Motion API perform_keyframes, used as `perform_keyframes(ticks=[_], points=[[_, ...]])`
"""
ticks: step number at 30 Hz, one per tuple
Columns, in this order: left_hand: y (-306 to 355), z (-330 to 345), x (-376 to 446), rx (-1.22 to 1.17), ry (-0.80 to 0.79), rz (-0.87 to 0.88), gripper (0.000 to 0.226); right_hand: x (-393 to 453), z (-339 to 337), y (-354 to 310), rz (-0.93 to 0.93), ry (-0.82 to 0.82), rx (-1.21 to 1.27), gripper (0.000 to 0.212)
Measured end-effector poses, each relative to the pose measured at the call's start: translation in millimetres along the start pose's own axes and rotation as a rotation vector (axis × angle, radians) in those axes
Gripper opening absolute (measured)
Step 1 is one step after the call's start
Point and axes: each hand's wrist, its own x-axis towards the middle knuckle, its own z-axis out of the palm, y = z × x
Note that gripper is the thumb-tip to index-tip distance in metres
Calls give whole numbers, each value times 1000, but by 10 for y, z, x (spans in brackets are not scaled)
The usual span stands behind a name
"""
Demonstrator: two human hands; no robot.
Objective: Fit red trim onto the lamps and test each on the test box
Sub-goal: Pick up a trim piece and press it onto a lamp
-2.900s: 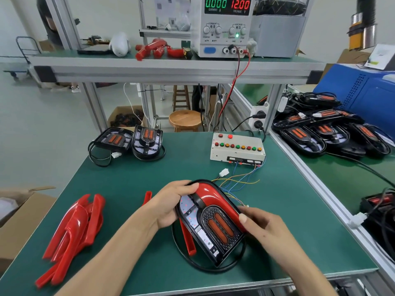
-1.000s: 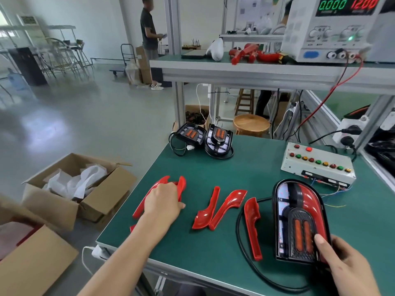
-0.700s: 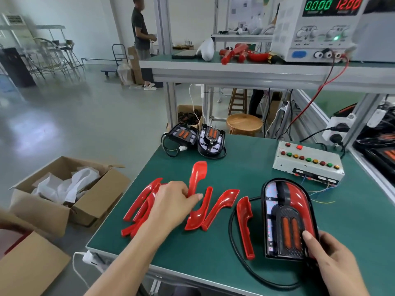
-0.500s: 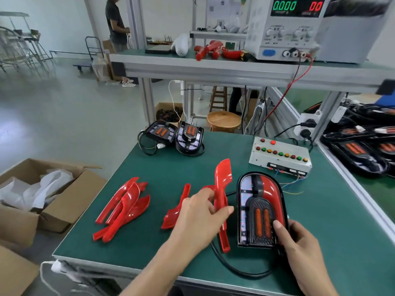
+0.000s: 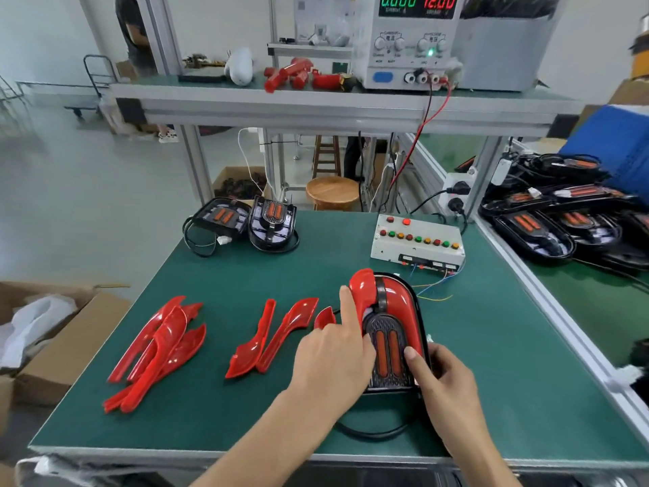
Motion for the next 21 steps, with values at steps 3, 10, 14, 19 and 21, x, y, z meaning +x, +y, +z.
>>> perform_keyframes(ticks=[3,10,14,19,21], points=[[14,-44,-40,126,-16,33,87,-10,13,-4,-8,-9,4,10],[36,110,-114,150,69,90,81,3,20,-5,-22,0,17,9],[38,148,-162,110,17,42,81,1,17,-9,-16,-15,12,10],[-19,129,-167,89,-46,81,80,-2,20,2,-3,-3,11,7],[-32,117,-130,45,-77,56,79,-1,20,1,7,10,18,7]])
